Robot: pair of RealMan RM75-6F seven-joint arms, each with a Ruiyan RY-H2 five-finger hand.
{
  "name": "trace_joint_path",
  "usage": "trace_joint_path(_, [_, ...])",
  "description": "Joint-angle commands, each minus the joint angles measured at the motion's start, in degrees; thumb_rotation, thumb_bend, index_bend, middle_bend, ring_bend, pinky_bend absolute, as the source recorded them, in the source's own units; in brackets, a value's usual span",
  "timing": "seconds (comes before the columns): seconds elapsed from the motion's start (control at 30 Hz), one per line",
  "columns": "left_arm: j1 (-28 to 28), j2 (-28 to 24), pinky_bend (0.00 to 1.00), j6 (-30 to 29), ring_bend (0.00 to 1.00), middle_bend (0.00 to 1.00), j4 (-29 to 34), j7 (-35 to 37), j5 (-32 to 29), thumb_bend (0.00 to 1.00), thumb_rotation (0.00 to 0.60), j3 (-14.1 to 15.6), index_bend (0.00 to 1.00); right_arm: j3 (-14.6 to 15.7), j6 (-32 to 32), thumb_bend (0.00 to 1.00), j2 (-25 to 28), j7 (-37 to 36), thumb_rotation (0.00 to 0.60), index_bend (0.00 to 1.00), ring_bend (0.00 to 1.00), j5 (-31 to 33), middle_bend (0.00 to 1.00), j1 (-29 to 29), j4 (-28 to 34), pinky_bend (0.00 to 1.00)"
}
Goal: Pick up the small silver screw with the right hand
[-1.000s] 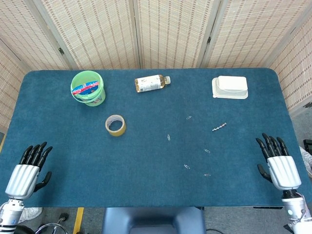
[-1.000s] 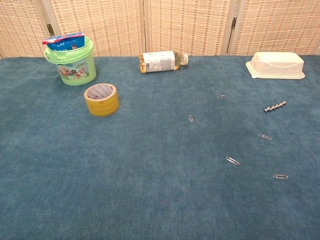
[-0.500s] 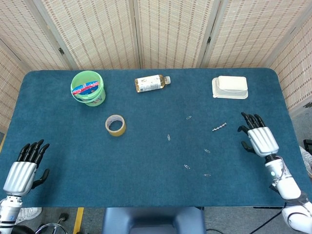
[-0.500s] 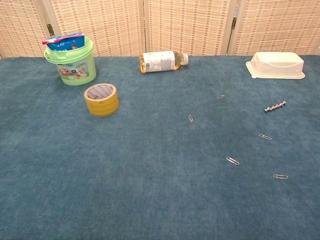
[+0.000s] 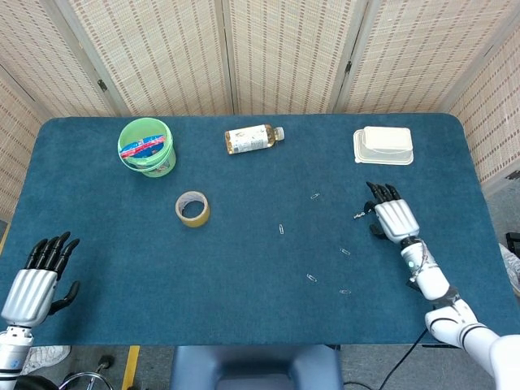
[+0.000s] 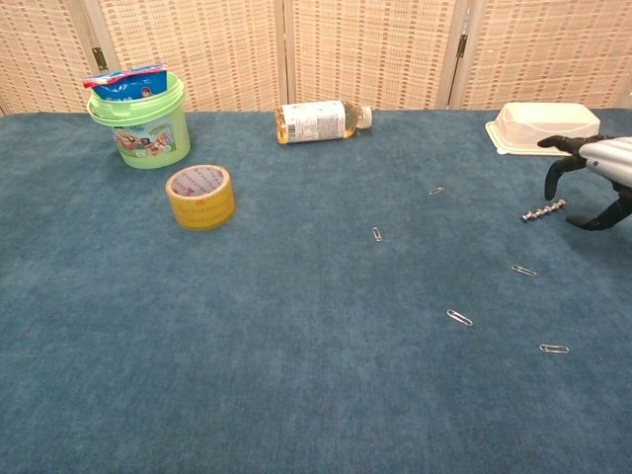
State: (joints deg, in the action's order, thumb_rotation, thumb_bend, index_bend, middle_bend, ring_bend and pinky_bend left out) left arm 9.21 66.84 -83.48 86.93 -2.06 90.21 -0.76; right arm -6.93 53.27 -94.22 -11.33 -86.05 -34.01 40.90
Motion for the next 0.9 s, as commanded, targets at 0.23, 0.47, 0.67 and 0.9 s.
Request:
trace_joint_path(0.23, [-0.1, -0.3, 0.08, -0.4, 0.04, 0.04, -0.2, 1.2, 0.5, 0.47, 0.600, 0.2, 0.00, 1.4, -0.7, 0.38, -5.1, -0.1, 0.600, 0.43, 0.00, -0.9, 0.00, -3.2, -8.0, 0.00])
trace_joint_path(0.47, [-0.1, -0.5, 0.08, -0.5, 0.04, 0.04, -0.4, 1.9, 0.7, 0.47, 0.600, 0.2, 0.00, 1.3, -2.5, 0.38, -6.4, 0.9, 0.600, 0.45, 0.00, 0.0, 0.00, -4.9, -10.4, 0.00])
trace_joint_path(0.67, [-0.1, -0.8, 0.08, -0.7, 0.04, 0.04, -0.6, 2.8, 0.7, 0.47, 0.600, 0.2, 0.00, 1.5, -3.4, 0.38, -7.4, 0.7, 0.600, 0.47, 0.00, 0.5, 0.00, -5.6, -11.8, 0.00])
trace_joint_path(0.9, [-0.1, -0.8, 0.08, -0.7, 0.04, 0.04, -0.7, 2.9, 0.7, 0.47, 0.600, 0.2, 0.00, 1.9, -3.7, 0.38, -8.0, 0.4, 0.600, 0.48, 0.00, 0.8, 0.00, -5.9, -12.7, 0.00])
